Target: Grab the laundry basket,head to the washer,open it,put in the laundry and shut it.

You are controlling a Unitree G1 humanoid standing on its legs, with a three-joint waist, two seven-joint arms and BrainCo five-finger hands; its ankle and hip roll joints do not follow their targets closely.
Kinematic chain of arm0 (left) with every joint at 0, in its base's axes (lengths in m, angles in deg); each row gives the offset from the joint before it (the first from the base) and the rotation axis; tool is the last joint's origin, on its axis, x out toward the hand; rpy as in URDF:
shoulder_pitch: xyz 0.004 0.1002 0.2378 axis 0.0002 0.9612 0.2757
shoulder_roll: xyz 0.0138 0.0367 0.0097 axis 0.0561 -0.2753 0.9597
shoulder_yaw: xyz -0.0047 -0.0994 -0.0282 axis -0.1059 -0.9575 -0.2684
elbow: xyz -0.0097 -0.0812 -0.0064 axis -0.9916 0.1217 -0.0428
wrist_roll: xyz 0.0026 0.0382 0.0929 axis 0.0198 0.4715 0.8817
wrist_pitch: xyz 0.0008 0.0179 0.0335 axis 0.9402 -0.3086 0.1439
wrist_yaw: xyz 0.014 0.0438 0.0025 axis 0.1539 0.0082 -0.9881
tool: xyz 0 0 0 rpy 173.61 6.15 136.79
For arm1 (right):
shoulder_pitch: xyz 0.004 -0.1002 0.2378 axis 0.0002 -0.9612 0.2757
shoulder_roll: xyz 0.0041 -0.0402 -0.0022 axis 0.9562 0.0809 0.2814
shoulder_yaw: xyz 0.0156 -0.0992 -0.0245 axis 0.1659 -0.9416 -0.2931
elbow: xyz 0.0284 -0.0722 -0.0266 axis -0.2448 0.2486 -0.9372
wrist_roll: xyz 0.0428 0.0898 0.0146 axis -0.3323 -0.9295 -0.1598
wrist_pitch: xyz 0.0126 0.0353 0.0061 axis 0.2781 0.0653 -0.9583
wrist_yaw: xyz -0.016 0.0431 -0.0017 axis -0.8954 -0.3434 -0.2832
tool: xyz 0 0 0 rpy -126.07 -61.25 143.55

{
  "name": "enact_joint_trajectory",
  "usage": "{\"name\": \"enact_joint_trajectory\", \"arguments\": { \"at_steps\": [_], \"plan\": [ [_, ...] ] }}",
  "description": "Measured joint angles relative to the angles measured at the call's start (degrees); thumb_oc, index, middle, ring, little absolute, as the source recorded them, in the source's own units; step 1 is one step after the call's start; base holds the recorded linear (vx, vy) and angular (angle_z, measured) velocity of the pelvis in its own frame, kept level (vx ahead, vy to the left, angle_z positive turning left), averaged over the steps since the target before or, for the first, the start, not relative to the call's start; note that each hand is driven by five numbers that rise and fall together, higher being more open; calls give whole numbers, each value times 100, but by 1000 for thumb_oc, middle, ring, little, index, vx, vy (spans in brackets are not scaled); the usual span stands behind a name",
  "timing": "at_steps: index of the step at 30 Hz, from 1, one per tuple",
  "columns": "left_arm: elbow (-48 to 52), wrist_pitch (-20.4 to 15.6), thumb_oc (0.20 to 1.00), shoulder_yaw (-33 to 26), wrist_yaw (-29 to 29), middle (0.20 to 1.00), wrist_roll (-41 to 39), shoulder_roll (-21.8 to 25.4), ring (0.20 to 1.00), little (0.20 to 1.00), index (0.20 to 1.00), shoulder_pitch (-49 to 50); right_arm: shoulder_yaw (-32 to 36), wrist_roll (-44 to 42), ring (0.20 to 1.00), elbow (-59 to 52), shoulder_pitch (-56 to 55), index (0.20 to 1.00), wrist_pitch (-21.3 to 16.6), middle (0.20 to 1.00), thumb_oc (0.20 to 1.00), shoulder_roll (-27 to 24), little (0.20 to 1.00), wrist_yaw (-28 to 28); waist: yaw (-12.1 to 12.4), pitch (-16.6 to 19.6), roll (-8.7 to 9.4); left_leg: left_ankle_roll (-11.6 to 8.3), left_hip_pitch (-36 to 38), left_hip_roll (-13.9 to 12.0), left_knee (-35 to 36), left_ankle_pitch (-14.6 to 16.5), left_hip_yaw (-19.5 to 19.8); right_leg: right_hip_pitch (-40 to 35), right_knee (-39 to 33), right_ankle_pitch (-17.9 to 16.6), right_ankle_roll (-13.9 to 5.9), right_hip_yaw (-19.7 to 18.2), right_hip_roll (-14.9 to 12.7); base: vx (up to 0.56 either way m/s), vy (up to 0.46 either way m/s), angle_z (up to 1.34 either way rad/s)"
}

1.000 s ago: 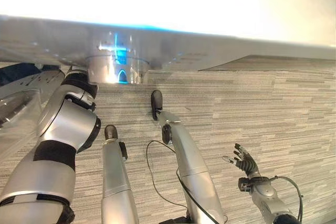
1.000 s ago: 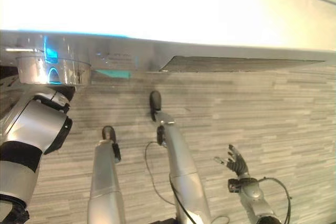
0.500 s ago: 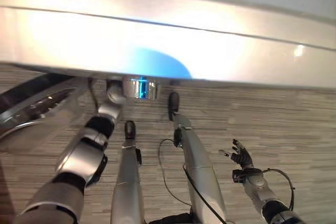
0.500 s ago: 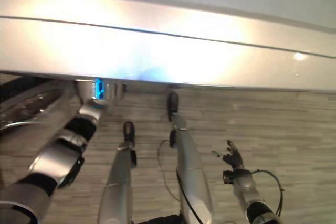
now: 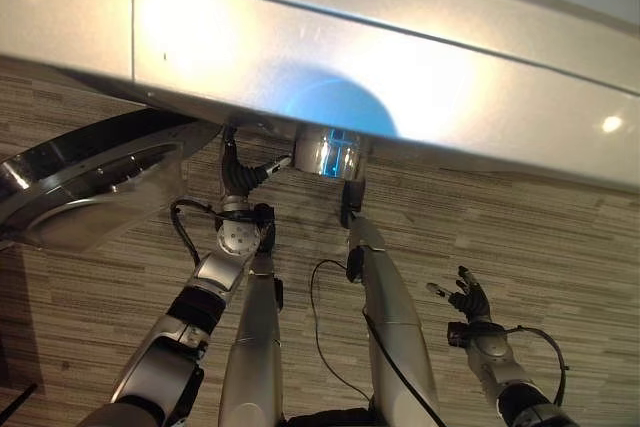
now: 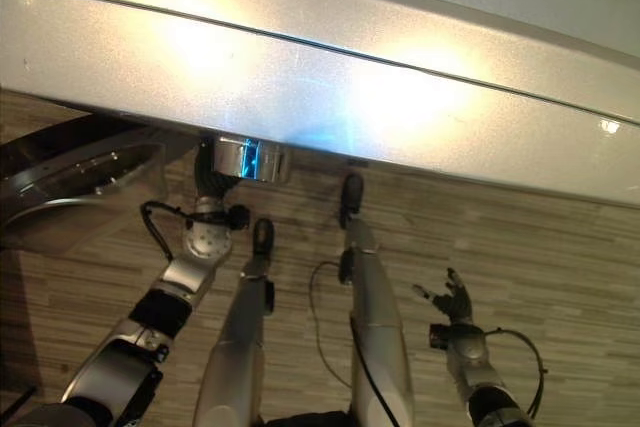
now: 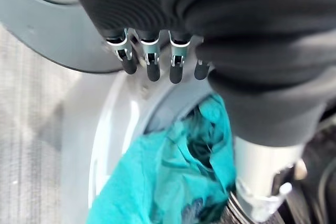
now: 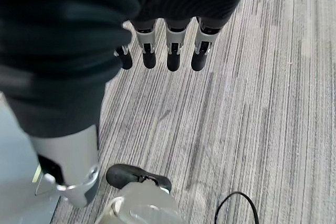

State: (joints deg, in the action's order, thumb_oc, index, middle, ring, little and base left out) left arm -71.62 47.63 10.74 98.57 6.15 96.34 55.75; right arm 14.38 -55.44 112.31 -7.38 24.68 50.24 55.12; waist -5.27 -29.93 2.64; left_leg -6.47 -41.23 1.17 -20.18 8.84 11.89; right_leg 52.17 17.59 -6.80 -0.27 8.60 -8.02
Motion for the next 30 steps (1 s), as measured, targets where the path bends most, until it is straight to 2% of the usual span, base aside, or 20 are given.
{"name": "enact_joint_trajectory", "arguments": {
  "at_steps": [3, 7, 11, 13, 14, 16, 17, 22, 24, 25, 26, 27, 29, 30],
  "plan": [
    [-540, -19, 1000, 136, -31, 1000, -216, -102, 1000, 1000, 1000, -94, 0, -5, 1000, 3, -1, 1000, 2, 1000, 1000, -11, 1000, -37, -15, 4, -7, 38, -130, 33, -185, 29, 18, 90, 81, 12, 4, -7, 12, 0, 0, 0],
    [-1751, 249, 1000, 912, -20, 1000, 162, 61, 1000, 1000, 1000, -622, -2, -17, 1000, 49, 7, 1000, -36, 1000, 1000, -35, 1000, -46, -46, 3, -13, 68, -703, 57, -970, 354, 23, 545, 562, 136, 11, -34, 12, -5, -13, -4],
    [-1873, 292, 1000, 907, -15, 1000, 230, 12, 1000, 1000, 1000, -706, -13, -16, 1000, 80, -18, 1000, -44, 1000, 1000, -89, 1000, -50, -158, 5, -7, 180, -1089, 89, -1741, 685, 9, 917, 1185, 354, 11, -73, 26, 65, -1, -4],
    [-2541, 343, 1000, 955, -39, 1000, 160, -121, 1000, 1000, 1000, -997, -13, -29, 1000, 79, -17, 1000, -44, 1000, 1000, -133, 1000, -50, -180, 3, 6, 217, -1296, 66, -2248, 935, -27, 1110, 1550, 489, -5, -182, 80, 24, -15, -20],
    [-3031, 364, 1000, 962, -72, 1000, -23, -161, 1000, 1000, 1000, -1308, -71, -70, 1000, 44, -7, 1000, -57, 1000, 1000, -193, 1000, -50, -252, 8, 5, 337, -1493, 47, -2532, 1055, -52, 1279, 1691, 528, 16, -218, 115, 27, -11, -27],
    [-3991, 520, 1000, 1147, -192, 1000, -203, -190, 1000, 1000, 1000, -1991, -278, -75, 1000, -5, 63, 1000, -51, 1000, 1000, -298, 1000, -40, -409, 3, 34, 336, -1798, 22, -2841, 1150, -93, 1524, 1811, 522, -3, -257, 217, 29, -14, -25],
    [-4352, 607, 1000, 1161, -332, 1000, -280, -64, 1000, 1000, 1000, -2407, -347, -90, 1000, 4, 138, 1000, -46, 1000, 1000, -334, 1000, -31, -517, -26, 109, 342, -1991, -39, -2998, 1193, -131, 1715, 1881, 493, -46, -319, 258, 24, -12, -35],
    [-5210, 756, 1000, 1063, -883, 1000, -651, 391, 1000, 1000, 1000, -3473, -709, -204, 1000, 85, 307, 1000, -14, 1000, 1000, -479, 1000, 126, -867, -25, 174, 370, -2137, -186, -3150, 1248, -159, 1776, 1683, 435, -170, -328, 474, 8, -12, -24],
    [-5460, 942, 1000, 1075, -1156, 1000, -715, 815, 1000, 1000, 1000, -3898, -764, -255, 1000, 26, 406, 1000, 11, 1000, 1000, -506, 1000, 243, -946, -31, 210, 373, -2208, -343, -3148, 1247, -146, 1788, 1515, 472, -384, -310, 607, 22, -45, -37],
    [-5568, 1038, 1000, 1085, -1246, 1000, -718, 1147, 1000, 1000, 1000, -4160, -740, -305, 1000, -8, 407, 1000, 23, 1000, 1000, -509, 1000, 272, -979, -28, 242, 367, -2274, -499, -3181, 1253, -191, 1890, 1733, 629, -458, -313, 687, 36, -42, -17],
    [-5784, 1231, 1000, 1144, -1422, 1000, -718, 1304, 1000, 1000, 1000, -4368, -723, -320, 1000, -27, 260, 1000, 75, 1000, 1000, -522, 1000, 345, -1043, -28, 264, 244, -2311, -485, -3359, 1331, -178, 1995, 2177, 756, -242, -364, 691, 46, -46, 4],
    [-5845, 1266, 1000, 1190, -1471, 1000, -723, 1299, 1000, 1000, 1000, -4345, -744, -337, 1000, -5, 158, 1000, 110, 1000, 1000, -509, 1000, 378, -1043, -24, 271, 160, -2320, -416, -3486, 1394, -136, 2035, 2209, 645, -206, -325, 701, 51, -32, 12],
    [-5834, 1331, 1000, 1176, -1472, 1000, -732, 1526, 1000, 1000, 1000, -4476, -731, -349, 1000, -46, 204, 1000, 76, 1000, 1000, -495, 1000, 468, -984, -4, 307, 258, -2427, -451, -3541, 1440, -108, 2101, 1935, 693, -293, -238, 830, 39, -20, -24],
    [-5861, 1379, 1000, 1179, -1475, 1000, -743, 1645, 1000, 1000, 1000, -4552, -727, -360, 1000, -50, 222, 1000, 79, 1000, 1000, -496, 1000, 472, -925, -3, 311, 359, -2475, -577, -3417, 1513, -28, 2233, 2164, 814, -301, -136, 835, 21, -1, -16]
  ]
}}
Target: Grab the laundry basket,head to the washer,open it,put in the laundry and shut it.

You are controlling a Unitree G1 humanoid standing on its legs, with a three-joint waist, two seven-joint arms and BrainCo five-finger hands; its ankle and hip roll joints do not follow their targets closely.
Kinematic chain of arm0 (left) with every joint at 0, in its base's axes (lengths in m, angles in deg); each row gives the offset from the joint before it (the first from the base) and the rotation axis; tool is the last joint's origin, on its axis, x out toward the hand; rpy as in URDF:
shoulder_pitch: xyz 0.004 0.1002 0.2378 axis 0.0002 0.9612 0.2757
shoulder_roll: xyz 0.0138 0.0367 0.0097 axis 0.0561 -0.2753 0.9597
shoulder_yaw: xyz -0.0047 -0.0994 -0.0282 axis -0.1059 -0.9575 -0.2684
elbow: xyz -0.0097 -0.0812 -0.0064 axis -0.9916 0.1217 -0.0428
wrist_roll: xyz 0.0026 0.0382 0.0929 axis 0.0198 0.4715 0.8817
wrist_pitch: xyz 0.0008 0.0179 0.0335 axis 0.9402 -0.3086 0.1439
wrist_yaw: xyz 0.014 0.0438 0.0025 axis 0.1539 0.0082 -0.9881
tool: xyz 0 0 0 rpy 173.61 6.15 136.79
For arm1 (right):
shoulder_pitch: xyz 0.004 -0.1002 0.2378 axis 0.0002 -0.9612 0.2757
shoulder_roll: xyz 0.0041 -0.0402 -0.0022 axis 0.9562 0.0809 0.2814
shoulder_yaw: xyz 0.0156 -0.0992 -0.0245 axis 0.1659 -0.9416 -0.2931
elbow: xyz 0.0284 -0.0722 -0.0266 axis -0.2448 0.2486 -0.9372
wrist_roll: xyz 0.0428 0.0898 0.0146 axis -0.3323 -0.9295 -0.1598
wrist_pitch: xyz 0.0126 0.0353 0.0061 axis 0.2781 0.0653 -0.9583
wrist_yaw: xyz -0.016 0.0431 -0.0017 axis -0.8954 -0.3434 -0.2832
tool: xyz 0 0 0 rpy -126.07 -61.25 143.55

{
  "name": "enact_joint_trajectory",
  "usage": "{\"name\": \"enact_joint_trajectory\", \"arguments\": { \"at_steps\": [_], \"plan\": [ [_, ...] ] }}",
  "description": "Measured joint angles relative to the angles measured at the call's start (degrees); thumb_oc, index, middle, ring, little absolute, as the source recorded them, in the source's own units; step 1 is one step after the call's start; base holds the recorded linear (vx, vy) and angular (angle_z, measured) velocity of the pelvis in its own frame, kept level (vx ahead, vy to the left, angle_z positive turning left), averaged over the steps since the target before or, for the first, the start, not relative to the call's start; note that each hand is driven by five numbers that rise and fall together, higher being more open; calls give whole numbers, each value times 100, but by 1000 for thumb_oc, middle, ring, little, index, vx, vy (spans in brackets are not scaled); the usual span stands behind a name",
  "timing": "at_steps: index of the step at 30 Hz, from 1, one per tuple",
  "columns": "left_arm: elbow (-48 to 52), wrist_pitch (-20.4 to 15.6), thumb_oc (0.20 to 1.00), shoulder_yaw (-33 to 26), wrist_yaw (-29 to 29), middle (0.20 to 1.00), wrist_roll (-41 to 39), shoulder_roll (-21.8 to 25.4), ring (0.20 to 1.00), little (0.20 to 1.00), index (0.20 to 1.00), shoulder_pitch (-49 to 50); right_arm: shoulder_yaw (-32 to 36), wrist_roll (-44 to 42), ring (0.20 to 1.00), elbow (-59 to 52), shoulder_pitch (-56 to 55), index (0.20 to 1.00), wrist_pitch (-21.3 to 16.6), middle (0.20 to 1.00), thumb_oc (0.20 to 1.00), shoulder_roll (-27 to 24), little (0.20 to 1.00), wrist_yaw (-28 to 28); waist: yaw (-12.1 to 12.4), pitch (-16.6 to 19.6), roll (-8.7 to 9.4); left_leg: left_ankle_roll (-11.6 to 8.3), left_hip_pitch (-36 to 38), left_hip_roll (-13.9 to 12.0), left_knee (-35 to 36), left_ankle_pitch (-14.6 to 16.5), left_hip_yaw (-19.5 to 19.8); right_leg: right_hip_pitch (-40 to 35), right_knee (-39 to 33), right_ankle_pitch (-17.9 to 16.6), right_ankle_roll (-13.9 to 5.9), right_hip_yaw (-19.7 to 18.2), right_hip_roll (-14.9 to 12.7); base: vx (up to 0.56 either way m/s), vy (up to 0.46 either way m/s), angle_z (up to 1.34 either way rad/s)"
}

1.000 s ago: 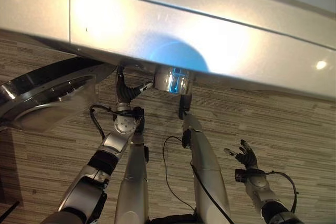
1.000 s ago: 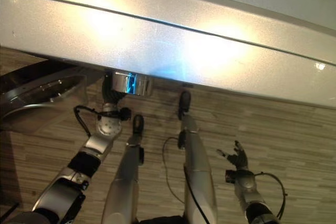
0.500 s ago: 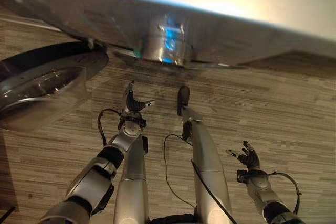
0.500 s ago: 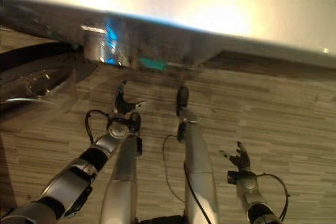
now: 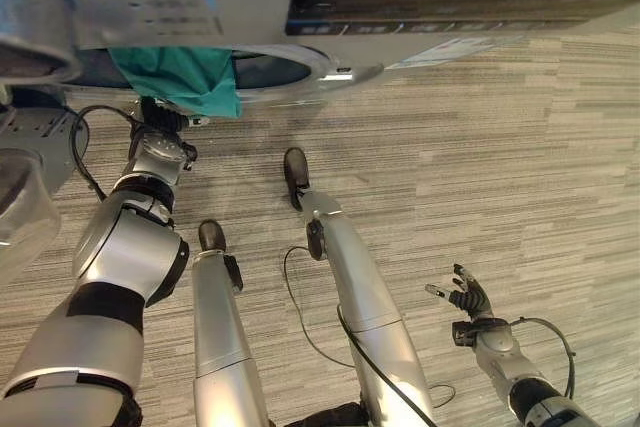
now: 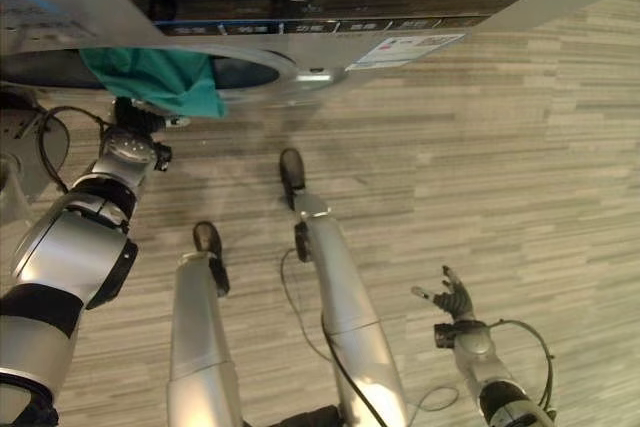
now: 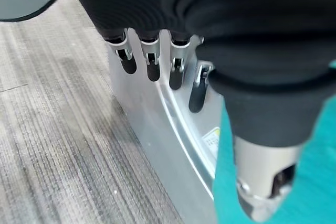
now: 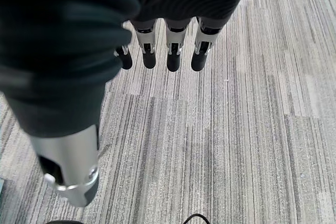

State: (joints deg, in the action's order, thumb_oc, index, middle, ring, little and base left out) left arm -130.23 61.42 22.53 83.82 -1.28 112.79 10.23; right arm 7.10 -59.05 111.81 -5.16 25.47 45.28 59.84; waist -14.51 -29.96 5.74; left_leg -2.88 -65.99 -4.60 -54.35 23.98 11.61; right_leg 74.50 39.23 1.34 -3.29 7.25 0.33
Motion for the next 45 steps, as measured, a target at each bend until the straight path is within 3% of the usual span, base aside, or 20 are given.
{"name": "enact_joint_trajectory", "arguments": {
  "at_steps": [1, 2, 3, 4, 6, 13, 18, 24, 25, 32, 36, 37, 38, 43, 44, 45],
  "plan": [
    [-4, 3, 1000, 68, -16, 1000, 1, 60, 1000, 1000, 1000, -3, 5, -23, 1000, -26, -124, 1000, 24, 1000, 1000, 11, 1000, 30, -70, -4, 8, -89, -61, -53, -143, 24, -60, 188, 1121, 315, 333, -226, -31, 19, 2, 30],
    [12, -8, 1000, 205, -13, 1000, 32, 155, 1000, 1000, 1000, -42, 58, -55, 1000, -23, -209, 1000, 91, 1000, 1000, 84, 1000, 87, -145, -14, 37, -201, -156, 39, -207, 12, 107, 51, 1159, 750, 358, -348, 14, 26, -25, 30],
    [48, -15, 1000, 217, -1, 1000, 37, 199, 1000, 1000, 1000, -67, 105, -57, 1000, -29, -199, 1000, 62, 1000, 1000, 126, 1000, 111, -36, 0, 88, -322, -152, -25, -96, -58, 164, 52, 971, 628, 349, -340, 137, 37, -38, 15],
    [45, -2, 598, 220, 2, 598, 36, 215, 598, 598, 598, -112, 108, -60, 1000, -31, -199, 1000, 55, 1000, 1000, 115, 1000, 114, -21, 0, 88, -371, -140, -37, -21, -89, 185, 51, 908, 579, 400, -336, 168, 39, -36, -18],
    [-65, 158, 200, 212, -3, 200, 16, 236, 200, 200, 200, -232, 94, -118, 1000, -28, -202, 1000, 63, 1000, 1000, 135, 1000, 146, -28, -2, 85, -410, -115, -67, 69, -112, 158, 57, 878, 557, 432, -335, 178, 14, -5, -3],
    [46, 170, 200, 92, -170, 200, -674, 57, 200, 200, 200, -239, 99, -169, 1000, -13, -187, 1000, 85, 1000, 1000, 196, 1000, 228, 61, -3, 83, -671, 235, -24, 589, -420, 90, -228, 524, 384, 473, -389, 100, -16, 22, 4],
    [59, 156, 200, 59, -228, 200, -879, -260, 200, 200, 200, -170, 104, -166, 1000, 44, -181, 1000, 92, 1000, 1000, 194, 1000, 222, 109, -2, 84, -603, 1052, 69, 1567, -850, -29, -975, -242, 101, 451, -500, -19, -26, 25, 10],
    [721, -396, 200, -6, -211, 200, -963, -190, 200, 200, 200, -298, 97, -154, 1000, 97, -188, 1000, 113, 1000, 1000, 194, 1000, 225, 106, 3, 84, -556, 2090, 69, 2521, -1202, -265, -1939, -1079, -171, 315, -669, -62, -62, 32, -7],
    [705, -457, 200, -174, -202, 200, -1153, -199, 200, 200, 200, -298, 96, -145, 1000, 118, -197, 1000, 125, 1000, 1000, 179, 1000, 226, 19, 34, 44, -553, 2815, 89, 3331, -1555, -297, -2607, -1696, -392, 248, -683, -132, -102, 48, 3],
    [724, -443, 200, -261, -193, 200, -1772, -573, 200, 200, 200, 185, 106, 72, 1000, 290, -161, 1000, 232, 1000, 1000, 166, 1000, 230, -23, 44, 47, -493, 3783, 176, 4679, -2175, -319, -3299, -2407, -723, 216, -713, -294, 5, 56, 4],
    [1503, -641, 200, -296, 9, 200, -2323, -812, 200, 200, 200, 324, 102, 72, 1000, 336, -160, 1000, 241, 1000, 1000, 153, 1000, 228, 82, 43, 46, -447, 3781, 269, 4765, -2290, -295, -3328, -2505, -808, 172, -706, -398, -26, 32, 8],
    [1756, -756, 278, -292, 26, 278, -2400, -886, 278, 278, 278, 401, 96, 74, 1000, 350, -146, 1000, 240, 1000, 1000, 155, 1000, 228, 130, 43, 46, -444, 3753, 287, 4743, -2294, -283, -3328, -2521, -822, 158, -707, -415, -35, 24, 12],
    [1925, -905, 1000, -273, 29, 1000, -2390, -918, 1000, 1000, 1000, 478, 97, 74, 1000, 350, -105, 1000, 233, 1000, 1000, 155, 1000, 226, 131, 43, 46, -440, 3681, 321, 4675, -2289, -265, -3317, -2546, -832, 137, -698, -430, -34, 40, 12],
    [1826, -1042, 1000, -132, 255, 1000, -2066, -848, 1000, 1000, 1000, 266, 112, 80, 1000, 574, 111, 1000, 211, 1000, 1000, 177, 1000, 210, 181, 27, 5, -393, 3448, 387, 4666, -2338, -306, -3240, -2931, -1072, 22, -802, -493, -8, 23, -3],
    [2538, -1172, 1000, -405, 412, 1000, -1911, -873, 1000, 1000, 1000, 616, 168, 84, 1000, 625, 34, 1000, 218, 1000, 1000, 170, 1000, 164, 223, 19, -176, -391, 3390, 397, 4735, -2392, -276, -3243, -3095, -1165, 10, -758, -515, 10, -33, 4],
    [3913, -1344, 1000, -978, 563, 1000, -1892, -1038, 1000, 1000, 1000, 1475, 281, 90, 1000, 620, -60, 1000, 215, 1000, 1000, 224, 1000, 87, 335, 8, -362, -375, 3423, 395, 4887, -2483, -257, -3259, -3171, -1193, 8, -724, -536, 0, -28, 12]
  ]
}}
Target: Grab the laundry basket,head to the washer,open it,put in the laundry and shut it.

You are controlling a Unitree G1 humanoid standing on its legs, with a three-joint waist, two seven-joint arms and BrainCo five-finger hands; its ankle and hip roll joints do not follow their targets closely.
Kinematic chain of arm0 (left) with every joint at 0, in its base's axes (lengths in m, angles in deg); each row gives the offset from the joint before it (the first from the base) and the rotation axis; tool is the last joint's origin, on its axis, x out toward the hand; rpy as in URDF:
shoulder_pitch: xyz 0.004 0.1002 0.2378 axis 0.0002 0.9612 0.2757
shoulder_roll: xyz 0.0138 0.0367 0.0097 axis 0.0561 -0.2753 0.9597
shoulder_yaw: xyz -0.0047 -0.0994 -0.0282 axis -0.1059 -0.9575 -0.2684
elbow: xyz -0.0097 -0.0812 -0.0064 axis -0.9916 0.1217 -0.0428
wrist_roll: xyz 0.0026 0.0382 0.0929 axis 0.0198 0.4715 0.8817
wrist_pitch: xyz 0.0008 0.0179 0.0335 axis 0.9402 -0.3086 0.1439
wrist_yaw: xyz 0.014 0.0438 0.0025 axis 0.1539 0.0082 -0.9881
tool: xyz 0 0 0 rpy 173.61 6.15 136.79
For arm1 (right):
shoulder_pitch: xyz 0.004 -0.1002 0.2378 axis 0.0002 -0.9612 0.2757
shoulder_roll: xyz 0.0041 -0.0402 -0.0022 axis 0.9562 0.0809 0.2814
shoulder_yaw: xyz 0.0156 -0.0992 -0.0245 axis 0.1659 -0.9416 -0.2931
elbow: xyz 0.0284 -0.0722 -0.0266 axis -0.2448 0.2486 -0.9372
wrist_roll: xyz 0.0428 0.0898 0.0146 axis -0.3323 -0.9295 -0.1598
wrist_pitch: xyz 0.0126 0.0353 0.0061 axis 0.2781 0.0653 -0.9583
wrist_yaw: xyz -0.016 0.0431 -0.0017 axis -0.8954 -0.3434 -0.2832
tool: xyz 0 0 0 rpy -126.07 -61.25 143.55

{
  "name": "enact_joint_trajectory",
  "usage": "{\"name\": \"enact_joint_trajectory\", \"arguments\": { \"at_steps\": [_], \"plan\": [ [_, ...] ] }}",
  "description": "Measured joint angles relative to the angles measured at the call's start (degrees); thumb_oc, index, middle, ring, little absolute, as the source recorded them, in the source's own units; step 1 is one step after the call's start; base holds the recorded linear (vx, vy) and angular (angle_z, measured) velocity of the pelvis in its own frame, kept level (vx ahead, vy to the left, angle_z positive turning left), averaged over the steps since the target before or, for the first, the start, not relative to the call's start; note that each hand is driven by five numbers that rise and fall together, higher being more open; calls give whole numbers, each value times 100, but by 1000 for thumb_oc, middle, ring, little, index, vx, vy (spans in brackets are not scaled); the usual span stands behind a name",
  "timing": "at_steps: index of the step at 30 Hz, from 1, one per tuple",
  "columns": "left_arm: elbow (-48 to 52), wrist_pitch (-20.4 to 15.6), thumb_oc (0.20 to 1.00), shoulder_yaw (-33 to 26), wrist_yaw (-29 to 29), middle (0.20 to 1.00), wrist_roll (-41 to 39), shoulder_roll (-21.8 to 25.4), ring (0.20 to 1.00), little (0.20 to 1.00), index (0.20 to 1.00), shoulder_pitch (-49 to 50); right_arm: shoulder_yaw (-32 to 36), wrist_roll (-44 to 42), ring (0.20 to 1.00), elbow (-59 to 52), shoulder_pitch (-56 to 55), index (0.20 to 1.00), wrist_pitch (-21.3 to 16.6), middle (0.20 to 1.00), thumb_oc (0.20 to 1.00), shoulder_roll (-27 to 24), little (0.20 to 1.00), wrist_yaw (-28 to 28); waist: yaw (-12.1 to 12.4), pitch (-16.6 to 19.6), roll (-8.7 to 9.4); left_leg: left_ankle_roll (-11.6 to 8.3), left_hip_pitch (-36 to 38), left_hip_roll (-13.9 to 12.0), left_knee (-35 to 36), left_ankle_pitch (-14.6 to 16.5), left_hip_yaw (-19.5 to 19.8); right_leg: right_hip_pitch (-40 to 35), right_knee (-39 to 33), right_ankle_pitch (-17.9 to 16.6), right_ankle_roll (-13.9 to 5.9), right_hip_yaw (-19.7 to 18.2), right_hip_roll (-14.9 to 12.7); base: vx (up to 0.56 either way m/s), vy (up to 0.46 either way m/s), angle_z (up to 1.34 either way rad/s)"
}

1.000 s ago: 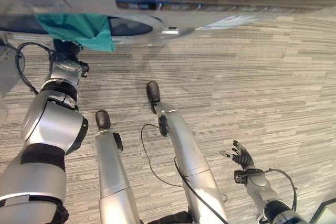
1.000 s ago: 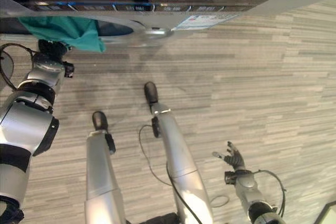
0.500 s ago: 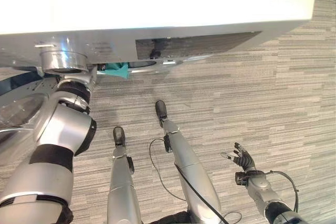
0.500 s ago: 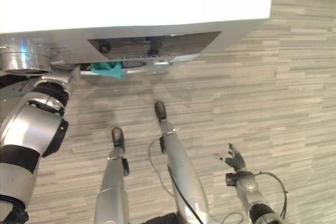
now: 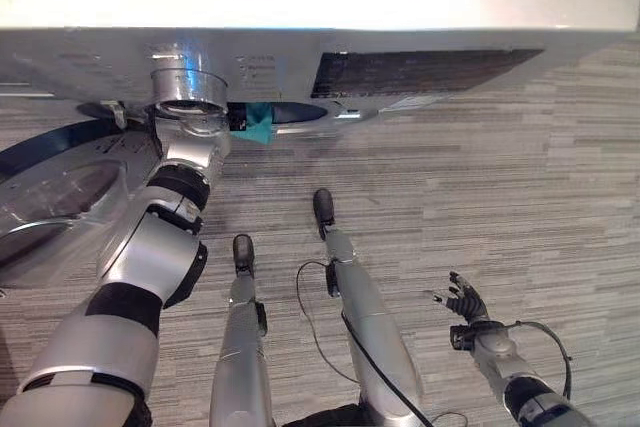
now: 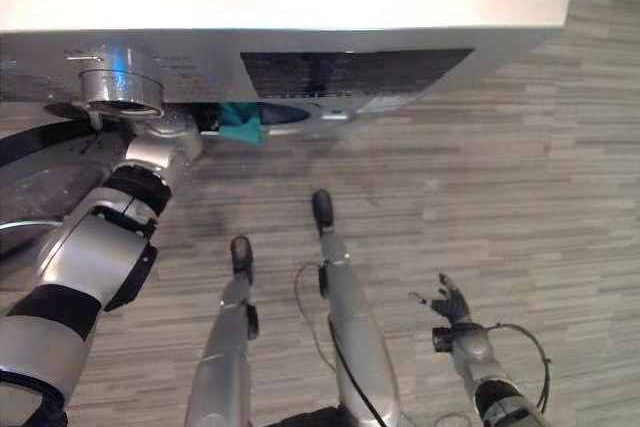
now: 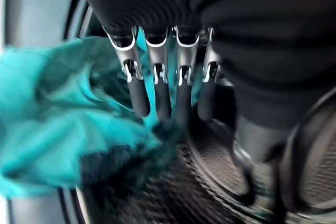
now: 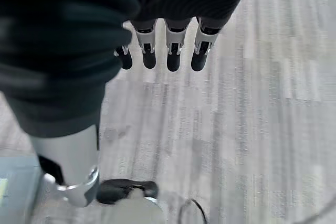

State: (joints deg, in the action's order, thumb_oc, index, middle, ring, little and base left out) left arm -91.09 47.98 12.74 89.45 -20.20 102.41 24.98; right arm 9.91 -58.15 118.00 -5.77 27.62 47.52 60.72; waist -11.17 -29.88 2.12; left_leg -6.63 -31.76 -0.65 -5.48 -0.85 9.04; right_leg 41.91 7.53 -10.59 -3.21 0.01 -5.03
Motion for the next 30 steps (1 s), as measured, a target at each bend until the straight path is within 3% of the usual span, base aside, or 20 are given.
{"name": "enact_joint_trajectory", "arguments": {
  "at_steps": [2, 6, 10, 13, 14, 17, 19, 23, 26, 30],
  "plan": [
    [1841, -271, 1000, -366, 80, 1000, 27, -443, 1000, 1000, 1000, 1449, 172, 48, 1000, -6, -153, 1000, -3, 1000, 1000, 4, 1000, -87, 169, -31, -297, -29, 72, -47, 113, -60, 135, -100, -10, 12, 13, 135, -16, 6, -35, 23],
    [2733, -418, 1000, -198, 14, 1000, 134, -731, 1000, 1000, 1000, 3431, 683, 112, 1000, 119, -212, 1000, -21, 1000, 1000, 17, 1000, -156, 505, -19, -619, -28, 252, -62, 265, -166, 406, -303, 98, 223, -1, 429, -71, 23, -45, 33],
    [2743, -290, 1000, -45, -252, 1000, -22, -637, 1000, 1000, 1000, 3967, 1036, 104, 1000, 179, -225, 1000, -20, 1000, 1000, -57, 1000, -351, 711, -10, -656, 65, -91, 46, 247, -214, 621, 156, 663, 474, 7, 617, -266, 11, -23, 40],
    [3171, -265, 1000, 218, -417, 1000, -247, -671, 1000, 1000, 1000, 4005, 1065, 100, 1000, 169, -266, 1000, -15, 1000, 1000, -47, 1000, -353, 714, -20, -666, 93, -377, 62, 231, -232, 628, 440, 797, 498, 14, 658, -295, 32, -34, 17],
    [3301, -261, 1000, 560, -581, 1000, -375, -664, 1000, 1000, 1000, 4054, 1062, 97, 1000, 166, -343, 1000, -5, 1000, 1000, -44, 1000, -356, 705, -20, -666, 98, -422, 39, 213, -234, 647, 467, 780, 527, 49, 709, -297, 21, -6, 7],
    [2710, -184, 1000, 943, -851, 1000, -919, -996, 1000, 1000, 1000, 3907, 1063, 92, 1000, 133, -377, 1000, -2, 1000, 1000, -69, 1000, -371, 592, -24, -656, 112, -455, 43, 160, -231, 613, 491, 804, 570, 42, 715, -284, 0, 0, 0],
    [1804, -235, 1000, 761, -1244, 1000, -2267, -1667, 1000, 1000, 1000, 3627, 1039, 46, 1000, 17, -371, 1000, 3, 1000, 1000, -67, 1000, -358, 347, -43, -589, 75, -667, 106, -140, -116, 564, 655, 965, 663, 6, 674, -284, 12, -15, -2],
    [910, -269, 1000, 442, -1447, 1000, -3422, -2171, 1000, 1000, 1000, 3164, 779, -80, 1000, 193, -374, 1000, 29, 1000, 1000, 13, 1000, -343, 168, -46, -407, 30, -797, 56, -496, 103, 445, 719, 1098, 716, 51, 642, -234, 53, -87, -10],
    [-87, -278, 1000, -13, -1434, 1000, -3728, -2249, 1000, 1000, 1000, 2510, 543, -110, 1000, 213, -372, 1000, 49, 1000, 1000, 224, 1000, -322, 132, -30, -98, -39, -882, -20, -980, 406, 374, 720, 1263, 845, 57, 548, -75, 48, -25, -23],
    [-1152, -256, 1000, -664, -1357, 1000, -3953, -2120, 1000, 1000, 1000, 1656, 489, -199, 1000, 218, -326, 1000, 54, 1000, 1000, 226, 1000, -331, -72, -31, 120, -73, -1251, -131, -1652, 760, 313, 920, 1457, 873, 113, 514, 63, 20, 19, -22]
  ]
}}
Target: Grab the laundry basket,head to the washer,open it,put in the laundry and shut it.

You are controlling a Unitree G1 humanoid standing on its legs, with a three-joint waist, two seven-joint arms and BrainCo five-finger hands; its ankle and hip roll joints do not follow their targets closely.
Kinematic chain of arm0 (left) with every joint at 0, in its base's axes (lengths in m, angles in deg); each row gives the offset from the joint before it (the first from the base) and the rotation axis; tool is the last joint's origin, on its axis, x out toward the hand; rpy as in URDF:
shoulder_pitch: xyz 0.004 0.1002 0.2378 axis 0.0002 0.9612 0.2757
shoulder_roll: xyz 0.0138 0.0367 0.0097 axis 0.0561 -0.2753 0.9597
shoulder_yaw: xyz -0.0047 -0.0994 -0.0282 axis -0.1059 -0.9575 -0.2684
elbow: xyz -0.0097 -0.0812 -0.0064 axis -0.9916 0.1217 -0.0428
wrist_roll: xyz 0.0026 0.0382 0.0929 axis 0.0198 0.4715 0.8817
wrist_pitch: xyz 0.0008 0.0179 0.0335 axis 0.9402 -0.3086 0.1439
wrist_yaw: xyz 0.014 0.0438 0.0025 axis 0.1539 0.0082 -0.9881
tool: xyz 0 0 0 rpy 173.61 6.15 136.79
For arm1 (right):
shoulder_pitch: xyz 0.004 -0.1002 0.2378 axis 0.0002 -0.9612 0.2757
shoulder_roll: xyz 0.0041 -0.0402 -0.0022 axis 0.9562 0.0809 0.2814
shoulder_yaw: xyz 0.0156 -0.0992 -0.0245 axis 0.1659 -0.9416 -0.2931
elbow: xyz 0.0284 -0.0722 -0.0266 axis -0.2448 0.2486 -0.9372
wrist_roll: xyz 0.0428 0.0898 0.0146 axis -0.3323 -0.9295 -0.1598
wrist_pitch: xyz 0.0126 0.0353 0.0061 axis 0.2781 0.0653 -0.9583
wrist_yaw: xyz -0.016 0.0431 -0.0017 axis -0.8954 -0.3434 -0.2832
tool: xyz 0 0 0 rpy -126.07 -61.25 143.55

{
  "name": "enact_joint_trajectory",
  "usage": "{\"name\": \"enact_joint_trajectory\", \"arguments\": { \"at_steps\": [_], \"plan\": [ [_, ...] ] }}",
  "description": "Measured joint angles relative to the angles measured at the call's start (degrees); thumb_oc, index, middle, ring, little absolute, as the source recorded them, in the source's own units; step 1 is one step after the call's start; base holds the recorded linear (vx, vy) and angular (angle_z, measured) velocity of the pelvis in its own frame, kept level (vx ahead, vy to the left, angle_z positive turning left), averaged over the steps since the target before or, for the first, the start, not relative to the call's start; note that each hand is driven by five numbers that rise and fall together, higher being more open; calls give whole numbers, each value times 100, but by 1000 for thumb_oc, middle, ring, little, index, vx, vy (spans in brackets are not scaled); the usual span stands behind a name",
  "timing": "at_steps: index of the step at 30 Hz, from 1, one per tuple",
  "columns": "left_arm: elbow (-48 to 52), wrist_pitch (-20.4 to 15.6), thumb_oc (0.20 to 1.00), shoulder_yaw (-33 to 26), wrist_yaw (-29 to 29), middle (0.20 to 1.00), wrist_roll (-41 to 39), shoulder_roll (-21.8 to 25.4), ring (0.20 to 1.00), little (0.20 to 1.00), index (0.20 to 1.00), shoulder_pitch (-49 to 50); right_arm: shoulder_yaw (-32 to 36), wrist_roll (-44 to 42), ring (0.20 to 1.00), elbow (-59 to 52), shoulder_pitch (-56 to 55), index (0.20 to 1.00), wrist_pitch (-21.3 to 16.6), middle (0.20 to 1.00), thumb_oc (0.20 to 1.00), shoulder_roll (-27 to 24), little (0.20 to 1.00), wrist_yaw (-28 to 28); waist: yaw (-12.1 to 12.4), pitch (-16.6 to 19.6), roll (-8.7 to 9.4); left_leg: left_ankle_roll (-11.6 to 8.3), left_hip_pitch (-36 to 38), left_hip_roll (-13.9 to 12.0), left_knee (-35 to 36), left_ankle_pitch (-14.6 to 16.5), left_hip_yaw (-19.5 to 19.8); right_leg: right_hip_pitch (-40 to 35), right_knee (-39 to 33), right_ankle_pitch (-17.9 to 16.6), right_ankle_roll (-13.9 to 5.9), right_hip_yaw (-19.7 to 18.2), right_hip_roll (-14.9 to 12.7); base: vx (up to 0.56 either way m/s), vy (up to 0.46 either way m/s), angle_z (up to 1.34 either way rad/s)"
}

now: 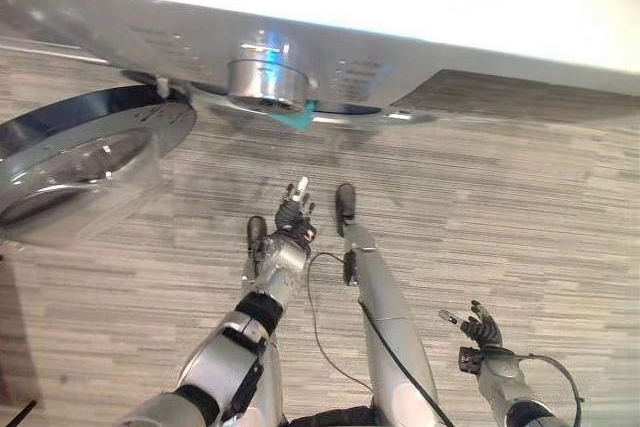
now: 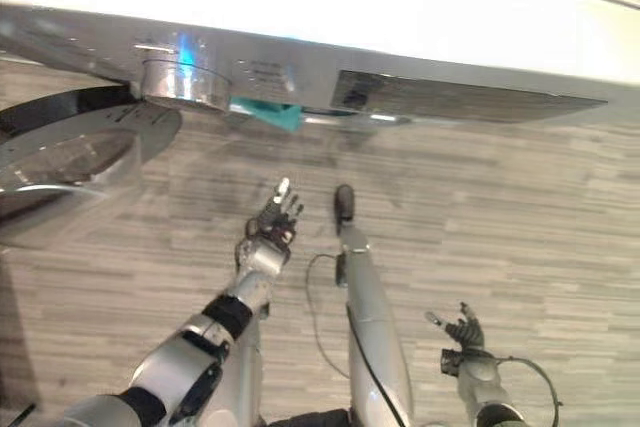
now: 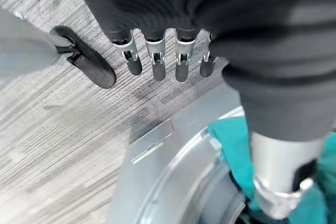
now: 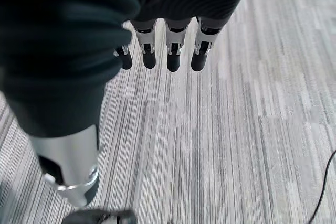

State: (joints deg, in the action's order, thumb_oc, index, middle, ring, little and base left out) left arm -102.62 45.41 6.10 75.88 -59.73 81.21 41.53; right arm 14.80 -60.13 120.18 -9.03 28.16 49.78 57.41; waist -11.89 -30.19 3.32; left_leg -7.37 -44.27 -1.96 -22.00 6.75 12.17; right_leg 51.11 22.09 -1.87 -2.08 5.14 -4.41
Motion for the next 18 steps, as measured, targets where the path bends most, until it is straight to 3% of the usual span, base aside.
{"name": "enact_joint_trajectory", "arguments": {
  "at_steps": [4, 9, 18],
  "plan": [
    [-792, 148, 1000, -794, 36, 1000, -161, 598, 1000, 1000, 1000, -554, -162, -69, 1000, 50, 33, 1000, 60, 1000, 1000, -42, 1000, 16, -166, 13, 186, -78, -116, -120, -278, 142, -45, 33, -36, -82, 45, -80, 174, 26, 24, -20],
    [-937, 252, 1000, -843, 43, 1000, -161, 1194, 1000, 1000, 1000, -1011, -187, -72, 1000, 117, 84, 1000, 76, 1000, 1000, -75, 1000, 90, -193, 40, 255, -35, -537, -160, -715, 299, -148, 352, 30, -168, 6, -177, 251, 31, 27, -14],
    [-976, 325, 1000, -804, 134, 1000, -155, 1351, 1000, 1000, 1000, -1509, -383, -107, 1000, 103, 133, 1000, 74, 1000, 1000, -79, 1000, 236, -250, 97, 349, 33, -834, -155, -1070, 461, -273, 562, 76, -227, -56, -308, 288, 20, 4, -8]
  ]
}}
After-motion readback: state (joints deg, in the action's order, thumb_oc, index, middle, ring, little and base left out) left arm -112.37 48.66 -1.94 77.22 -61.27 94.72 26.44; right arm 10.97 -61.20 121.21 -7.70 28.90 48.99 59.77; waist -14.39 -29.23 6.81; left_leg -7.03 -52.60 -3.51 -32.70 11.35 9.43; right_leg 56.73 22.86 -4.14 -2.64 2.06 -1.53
